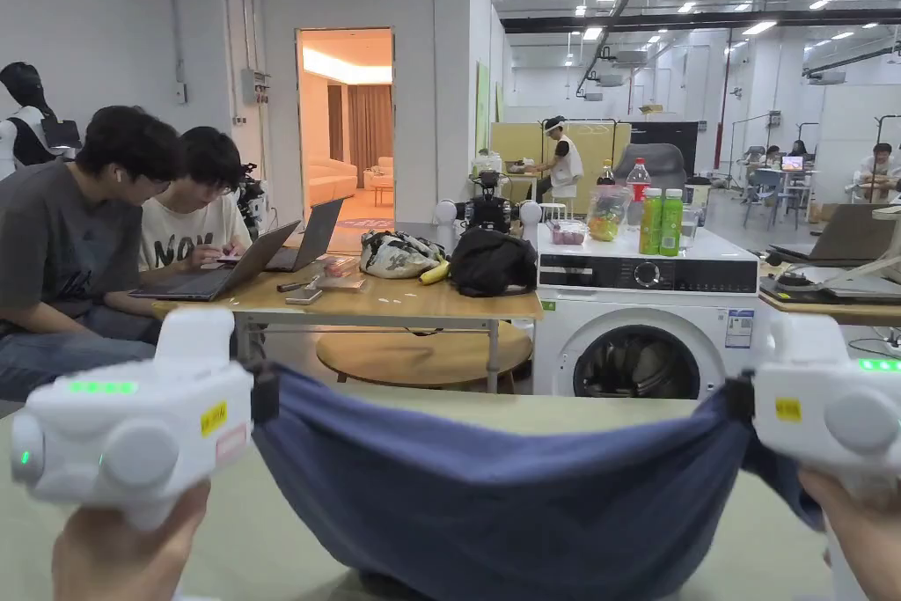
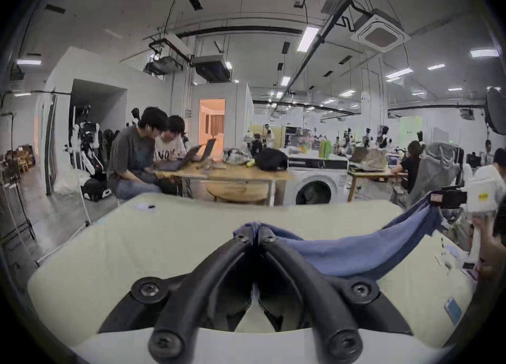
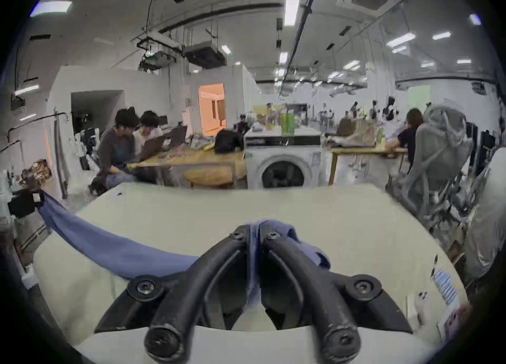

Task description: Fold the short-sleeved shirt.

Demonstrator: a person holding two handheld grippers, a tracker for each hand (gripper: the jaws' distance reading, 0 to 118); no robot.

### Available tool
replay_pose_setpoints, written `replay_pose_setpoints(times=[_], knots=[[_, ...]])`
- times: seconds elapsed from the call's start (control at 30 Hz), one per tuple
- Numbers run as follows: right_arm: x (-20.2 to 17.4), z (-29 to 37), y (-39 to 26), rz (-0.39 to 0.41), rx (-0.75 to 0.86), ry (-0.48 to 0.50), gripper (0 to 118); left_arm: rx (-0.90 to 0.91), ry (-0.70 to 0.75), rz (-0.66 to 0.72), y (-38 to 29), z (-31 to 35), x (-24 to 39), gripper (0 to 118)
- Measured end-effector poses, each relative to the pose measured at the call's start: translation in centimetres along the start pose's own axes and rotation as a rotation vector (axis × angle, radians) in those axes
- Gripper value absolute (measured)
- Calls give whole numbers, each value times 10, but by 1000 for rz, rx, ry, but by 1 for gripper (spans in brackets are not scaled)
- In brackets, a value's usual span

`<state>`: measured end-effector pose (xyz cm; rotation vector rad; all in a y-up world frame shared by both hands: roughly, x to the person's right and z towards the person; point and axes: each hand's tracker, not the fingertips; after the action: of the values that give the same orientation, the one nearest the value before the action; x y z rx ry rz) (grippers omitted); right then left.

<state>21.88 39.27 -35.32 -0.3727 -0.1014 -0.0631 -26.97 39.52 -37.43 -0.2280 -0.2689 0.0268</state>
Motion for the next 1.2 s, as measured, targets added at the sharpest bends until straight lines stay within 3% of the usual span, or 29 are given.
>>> replay_pose_setpoints(times=[0.03,0.1,0.17,0.23,0.27,0.33,0.4,0.53,0.67,0.7,0.73,0.77,0.8,0.83,0.93,1.2], knots=[[0,13,-23,33,-1,-21,3,-16,-24,16,-18,12,-6,0],[7,43,-67,0,-28,7,3,-58,-40,14,-53,46,-4,0],[12,74,-117,-98,-48,6,3,-96,-57,19,-85,84,-1,0],[13,104,-167,-141,-62,-49,3,-160,-77,85,-113,117,0,0],[11,115,-186,-126,-95,-43,3,-160,-88,99,-124,130,0,0],[10,139,-225,-191,-131,-75,3,-269,-100,90,-149,153,2,0],[8,161,-252,-232,-167,-98,3,-289,-87,65,-168,173,3,0],[14,186,-285,-337,-221,-90,3,-414,-71,144,-208,192,-10,0],[14,192,-299,-291,-232,-116,3,-464,-78,220,-226,192,-20,0],[14,192,-300,-281,-230,-121,7,-468,-71,231,-229,193,-20,0],[13,193,-300,-268,-231,-128,17,-453,-59,244,-230,193,-21,7],[13,197,-300,-251,-221,-147,38,-433,-49,253,-231,194,-23,27],[12,201,-299,-245,-202,-143,69,-416,-53,250,-229,195,-22,62],[12,205,-296,-226,-165,-122,83,-387,-49,237,-227,197,-21,82],[4,218,-280,-158,-72,-16,86,-233,-55,168,-206,202,-10,82],[-49,210,-228,-37,31,93,85,-13,-50,-23,-151,201,57,78]])
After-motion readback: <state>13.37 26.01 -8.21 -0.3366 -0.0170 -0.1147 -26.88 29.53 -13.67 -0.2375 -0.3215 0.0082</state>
